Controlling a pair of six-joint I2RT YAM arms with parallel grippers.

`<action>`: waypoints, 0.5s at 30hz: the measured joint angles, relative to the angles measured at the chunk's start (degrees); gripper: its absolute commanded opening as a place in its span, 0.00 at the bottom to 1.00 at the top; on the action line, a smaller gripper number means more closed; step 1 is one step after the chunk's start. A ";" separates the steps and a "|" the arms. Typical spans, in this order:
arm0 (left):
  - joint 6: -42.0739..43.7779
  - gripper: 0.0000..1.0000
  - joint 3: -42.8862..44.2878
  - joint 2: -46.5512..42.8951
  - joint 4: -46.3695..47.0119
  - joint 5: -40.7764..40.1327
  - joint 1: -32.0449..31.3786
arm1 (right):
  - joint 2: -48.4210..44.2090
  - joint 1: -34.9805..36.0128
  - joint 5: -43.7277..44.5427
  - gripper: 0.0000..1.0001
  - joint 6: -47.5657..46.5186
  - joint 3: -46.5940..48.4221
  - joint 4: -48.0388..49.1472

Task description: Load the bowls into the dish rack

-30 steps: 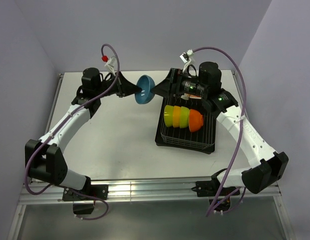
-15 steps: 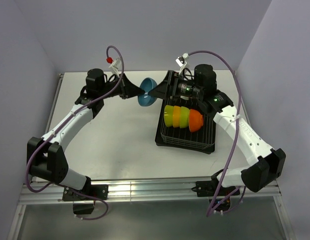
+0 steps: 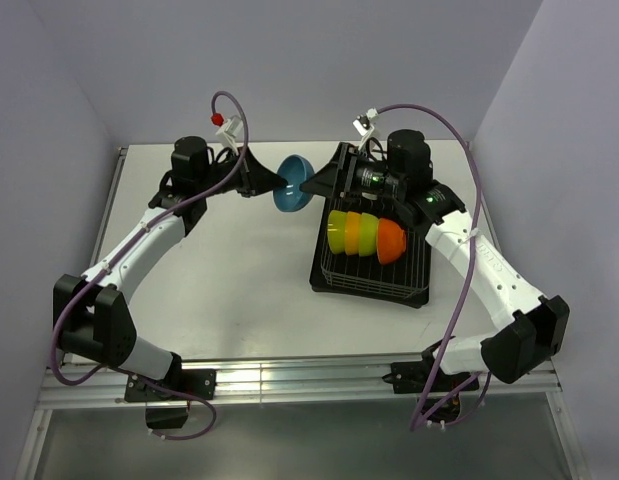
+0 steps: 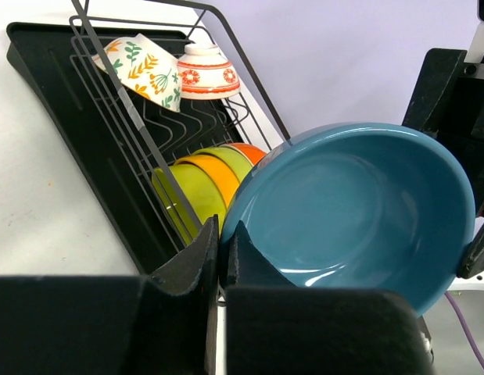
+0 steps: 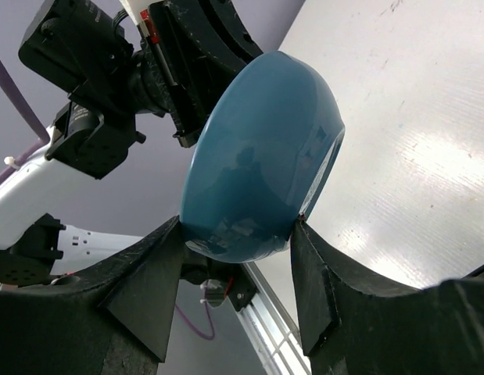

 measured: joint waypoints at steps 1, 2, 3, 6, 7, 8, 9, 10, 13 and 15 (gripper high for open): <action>0.26 0.10 0.00 0.00 -0.11 -0.11 -0.04 | 0.00 0.00 0.00 0.00 -0.09 0.00 -0.07; 0.37 0.13 0.00 0.00 -0.20 -0.15 -0.09 | 0.00 0.00 0.02 0.00 -0.24 0.00 -0.17; 0.55 0.14 0.00 0.00 -0.28 -0.24 -0.11 | 0.00 -0.02 0.02 0.00 -0.33 0.00 -0.24; 0.79 0.20 0.02 0.00 -0.39 -0.57 -0.20 | -0.02 -0.02 -0.04 0.00 -0.83 0.00 -0.44; 0.81 0.31 0.07 0.00 -0.50 -0.55 -0.24 | -0.02 -0.07 -0.09 0.00 -1.03 0.00 -0.44; 1.07 0.37 0.15 0.00 -0.61 -0.55 -0.31 | -0.02 -0.09 -0.15 0.00 -1.14 0.00 -0.44; 0.96 0.43 0.35 0.04 -0.79 -0.48 -0.46 | -0.02 -0.20 -0.22 0.00 -1.16 0.00 -0.42; 1.05 0.51 0.57 0.09 -0.90 -0.46 -0.66 | -0.02 -0.35 -0.39 0.00 -1.16 0.00 -0.44; 1.38 0.63 1.07 0.26 -1.51 -0.48 -1.14 | -0.20 -0.63 -0.72 0.00 -1.14 -0.04 -0.42; 1.73 0.66 1.14 0.33 -1.99 -0.55 -1.25 | -0.59 -1.16 -0.92 0.00 -1.14 -0.44 -0.35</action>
